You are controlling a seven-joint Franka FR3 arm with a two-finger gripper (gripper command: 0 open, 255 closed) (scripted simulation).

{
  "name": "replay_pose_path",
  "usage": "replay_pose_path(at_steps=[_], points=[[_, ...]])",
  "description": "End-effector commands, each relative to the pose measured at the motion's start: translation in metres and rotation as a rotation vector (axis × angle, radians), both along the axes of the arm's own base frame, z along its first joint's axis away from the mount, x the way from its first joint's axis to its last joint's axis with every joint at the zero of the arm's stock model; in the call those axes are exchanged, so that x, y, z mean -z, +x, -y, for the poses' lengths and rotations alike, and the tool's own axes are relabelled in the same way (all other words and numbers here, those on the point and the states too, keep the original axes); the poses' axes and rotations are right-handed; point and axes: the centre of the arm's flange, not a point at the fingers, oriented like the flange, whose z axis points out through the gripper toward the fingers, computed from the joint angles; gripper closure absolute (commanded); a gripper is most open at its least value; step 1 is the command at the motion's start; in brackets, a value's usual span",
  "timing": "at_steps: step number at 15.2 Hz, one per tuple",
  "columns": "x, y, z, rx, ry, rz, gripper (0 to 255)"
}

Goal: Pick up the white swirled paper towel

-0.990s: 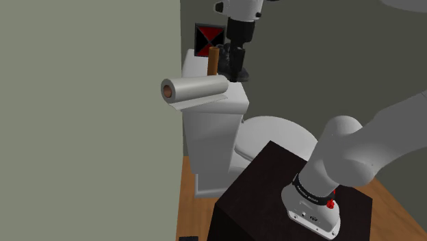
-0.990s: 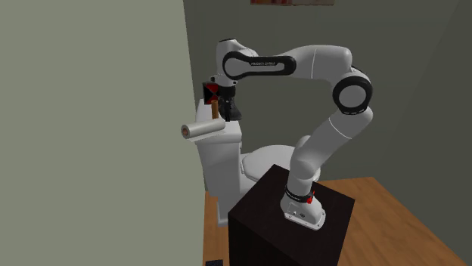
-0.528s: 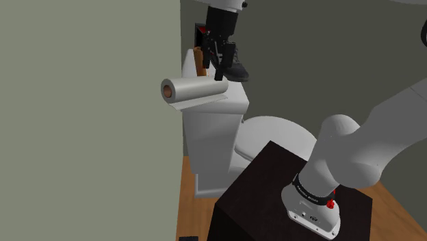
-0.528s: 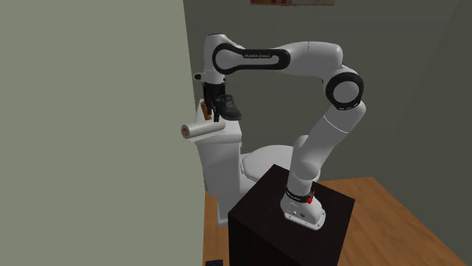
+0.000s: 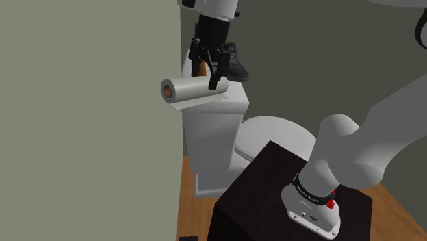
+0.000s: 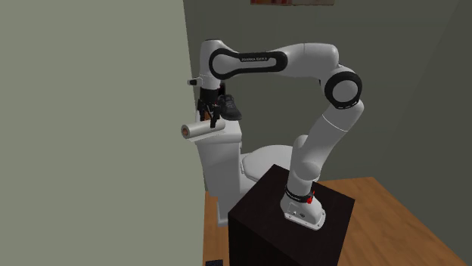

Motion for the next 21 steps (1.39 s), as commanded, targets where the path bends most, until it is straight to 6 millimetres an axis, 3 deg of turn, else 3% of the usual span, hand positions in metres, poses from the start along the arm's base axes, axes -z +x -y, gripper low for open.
replay_pose_path(at_steps=[1,4,5,14,21], points=[[0.01,-0.001,0.0,-0.001,0.0,0.0,0],[0.013,-0.001,0.0,-0.001,0.0,0.0,0],[0.013,-0.001,0.0,-0.001,0.0,0.0,255],[0.013,-0.001,0.0,-0.001,0.0,0.0,255],[-0.024,-0.001,0.0,-0.001,0.0,0.0,255]])
